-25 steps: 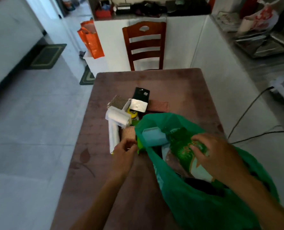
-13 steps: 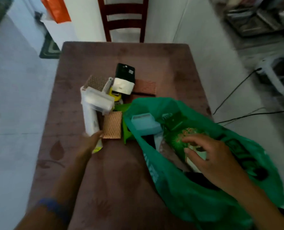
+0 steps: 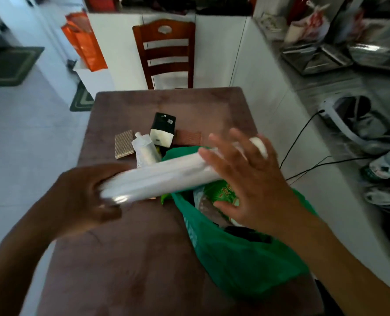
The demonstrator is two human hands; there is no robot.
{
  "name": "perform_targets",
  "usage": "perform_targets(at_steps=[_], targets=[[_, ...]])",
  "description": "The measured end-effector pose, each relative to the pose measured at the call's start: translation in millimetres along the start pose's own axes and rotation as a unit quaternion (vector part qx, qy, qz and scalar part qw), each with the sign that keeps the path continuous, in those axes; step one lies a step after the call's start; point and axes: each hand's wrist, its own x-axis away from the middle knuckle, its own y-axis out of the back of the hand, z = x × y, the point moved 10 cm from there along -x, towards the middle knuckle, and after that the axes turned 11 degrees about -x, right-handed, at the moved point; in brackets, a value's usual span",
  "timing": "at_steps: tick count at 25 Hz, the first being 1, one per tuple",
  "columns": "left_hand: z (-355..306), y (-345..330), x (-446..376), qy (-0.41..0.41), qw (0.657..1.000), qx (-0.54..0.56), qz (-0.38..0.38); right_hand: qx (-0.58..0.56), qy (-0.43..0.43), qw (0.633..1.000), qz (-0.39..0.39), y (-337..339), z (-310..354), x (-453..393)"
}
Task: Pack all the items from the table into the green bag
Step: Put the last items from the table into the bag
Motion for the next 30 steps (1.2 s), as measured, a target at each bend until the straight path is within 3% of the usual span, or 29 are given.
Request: perform_targets(at_steps=[3, 5, 7, 8, 9, 10, 12, 13, 15, 17, 19, 20, 21, 23, 25, 27, 30], targets=[[-96.3, 3.1, -43.3, -0.157, 0.988, -0.011, 0.004, 0.092, -0.118, 0.988, 0.041, -13.1, -56.8, 25.2], [-132.7, -28.4, -58.6, -0.253, 0.966, 0.021, 0.056, -0.049, -0.18, 0.973, 0.133, -56.1, -82.9, 60.9], [-155.0, -54.2, -83.7, -0.234, 0.953, 0.171, 0.091, -0.241, -0.279, 0.908, 0.199, -101.5, -87.9, 92.0], [-156.6, -68.6, -102.6, -0.211, 0.959, 0.178, 0.063, -0.291, -0.321, 0.877, 0.207, -119.3, -92.1, 101.6], [-160.2, -90.7, -120.2, -0.187, 0.976, 0.096, 0.056, -0.319, -0.363, 0.846, 0.226, -138.7, -100.0, 114.7], [-163.6, -129.6, -131.8, -0.184, 0.975, -0.072, 0.105, -0.328, -0.404, 0.814, 0.257, -156.9, -107.8, 132.0], [-153.4, -198.7, -135.6, -0.177, 0.915, -0.305, 0.198, -0.317, -0.459, 0.779, 0.287, -180.6, -122.1, 165.1], [-150.2, -212.4, -141.2, -0.18, 0.897, -0.355, 0.194, -0.306, -0.486, 0.774, 0.267, -184.6, -130.9, 177.4], [-149.6, -206.4, -155.0, -0.163, 0.917, -0.341, 0.126, -0.307, -0.543, 0.757, 0.192, -188.4, -140.3, 191.5], [-155.1, -186.5, -169.7, -0.148, 0.94, -0.3, 0.063, -0.278, -0.545, 0.778, 0.143, -180.3, -147.0, 182.3], [-165.4, -164.9, -169.0, -0.156, 0.968, -0.199, 0.012, -0.172, -0.494, 0.834, 0.176, -160.2, -147.8, 158.7], [-163.2, -145.5, -160.3, -0.138, 0.985, -0.095, -0.034, -0.114, -0.461, 0.856, 0.203, -149.0, -145.2, 146.1], [-145.1, -130.9, -147.0, -0.098, 0.991, 0.026, -0.092, -0.083, -0.436, 0.871, 0.212, -139.2, -141.9, 133.4], [-78.7, -132.4, -103.4, 0.046, 0.961, 0.209, -0.176, -0.11, -0.407, 0.89, 0.174, -119.5, -134.5, 111.4], [3.4, -171.9, -48.6, 0.233, 0.92, 0.272, -0.16, -0.2, -0.362, 0.902, 0.124, -110.3, -113.8, 80.9], [66.0, -214.0, -11.5, 0.352, 0.905, 0.22, -0.094, -0.262, -0.301, 0.91, 0.112, -114.7, -88.3, 49.4], [110.6, -261.1, -27.6, 0.347, 0.924, 0.16, -0.001, -0.299, -0.282, 0.905, 0.113, -124.1, -71.0, 29.4]])
